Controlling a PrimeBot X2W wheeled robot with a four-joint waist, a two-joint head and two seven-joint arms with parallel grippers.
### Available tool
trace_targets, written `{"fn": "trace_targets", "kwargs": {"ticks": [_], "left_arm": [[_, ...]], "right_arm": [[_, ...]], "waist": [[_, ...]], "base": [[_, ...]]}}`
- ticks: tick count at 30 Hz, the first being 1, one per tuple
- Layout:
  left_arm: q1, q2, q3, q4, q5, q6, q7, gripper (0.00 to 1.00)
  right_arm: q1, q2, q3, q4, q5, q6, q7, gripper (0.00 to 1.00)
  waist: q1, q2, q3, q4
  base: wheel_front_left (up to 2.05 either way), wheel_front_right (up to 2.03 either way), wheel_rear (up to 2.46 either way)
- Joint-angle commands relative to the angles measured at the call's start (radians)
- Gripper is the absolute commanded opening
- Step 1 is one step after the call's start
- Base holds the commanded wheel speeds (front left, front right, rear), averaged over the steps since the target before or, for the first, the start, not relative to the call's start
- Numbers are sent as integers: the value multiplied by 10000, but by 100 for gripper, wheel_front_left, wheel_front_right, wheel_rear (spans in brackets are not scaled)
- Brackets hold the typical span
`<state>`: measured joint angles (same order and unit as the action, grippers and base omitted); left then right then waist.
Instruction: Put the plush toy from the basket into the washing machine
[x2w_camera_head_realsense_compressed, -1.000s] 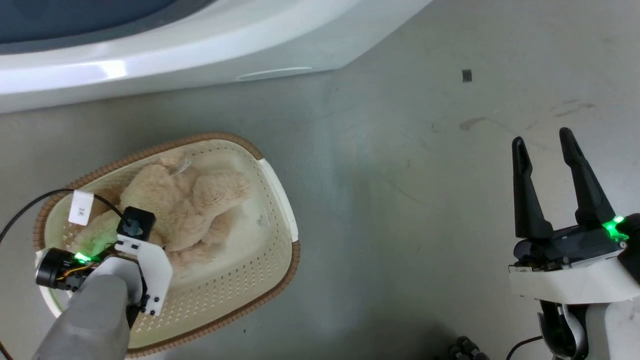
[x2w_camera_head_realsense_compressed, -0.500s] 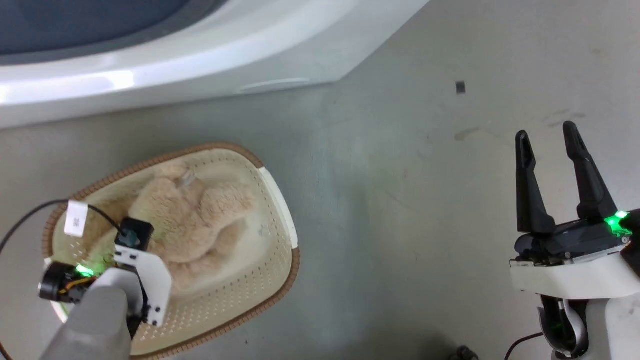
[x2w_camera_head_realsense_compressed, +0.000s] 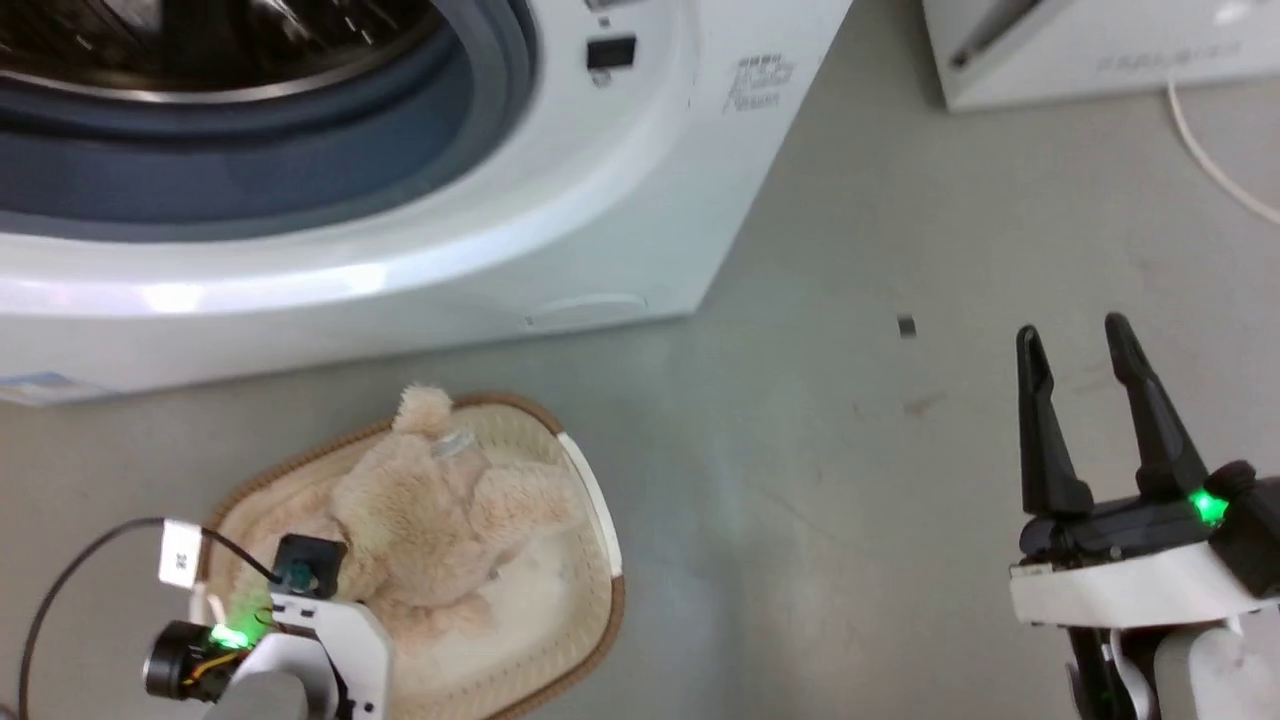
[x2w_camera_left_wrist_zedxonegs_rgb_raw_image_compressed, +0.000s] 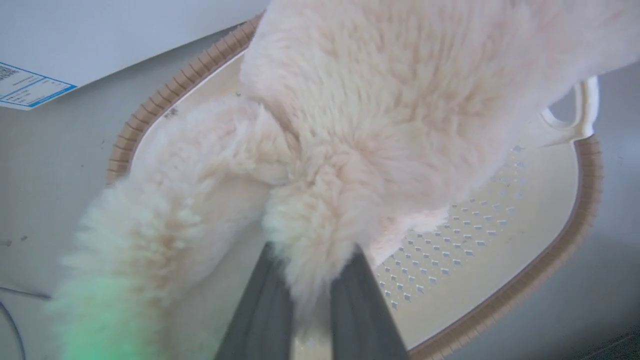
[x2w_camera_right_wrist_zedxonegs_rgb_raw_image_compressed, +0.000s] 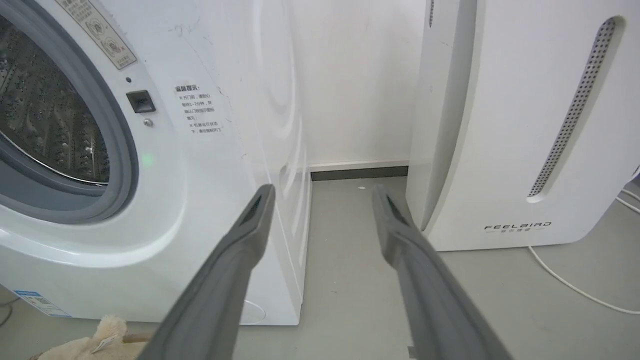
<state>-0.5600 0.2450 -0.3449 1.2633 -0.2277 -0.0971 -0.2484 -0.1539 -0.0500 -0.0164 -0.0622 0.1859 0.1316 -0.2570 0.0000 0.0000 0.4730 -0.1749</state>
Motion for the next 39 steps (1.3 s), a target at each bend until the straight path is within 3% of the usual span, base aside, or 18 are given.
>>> {"fn": "trace_targets", "kwargs": {"ticks": [1,21,31,39], "left_arm": [[168,-24,26,-199,-57,67,-104,0],[3987,-145,1290,-8376,523,1168,-132,0],[4763,-728,2310,-11223,424,1029,-133,0],[3593,-897,3313,-11924,-67,726,-133,0]], "right_arm": [[125,-2,-9,52,-42,-9,-47,100],[1314,-2,-245,371,-156,-9,-47,100],[1495,-2,-105,243,-168,-9,-47,100],[1305,-2,0,17,-152,-9,-47,100]], "waist": [[0,0,-717,285],[0,0,-3101,1223],[0,0,-3221,1038],[0,0,-2367,484]], "base": [[0,0,0],[0,0,0],[0,0,0],[0,0,0]]}}
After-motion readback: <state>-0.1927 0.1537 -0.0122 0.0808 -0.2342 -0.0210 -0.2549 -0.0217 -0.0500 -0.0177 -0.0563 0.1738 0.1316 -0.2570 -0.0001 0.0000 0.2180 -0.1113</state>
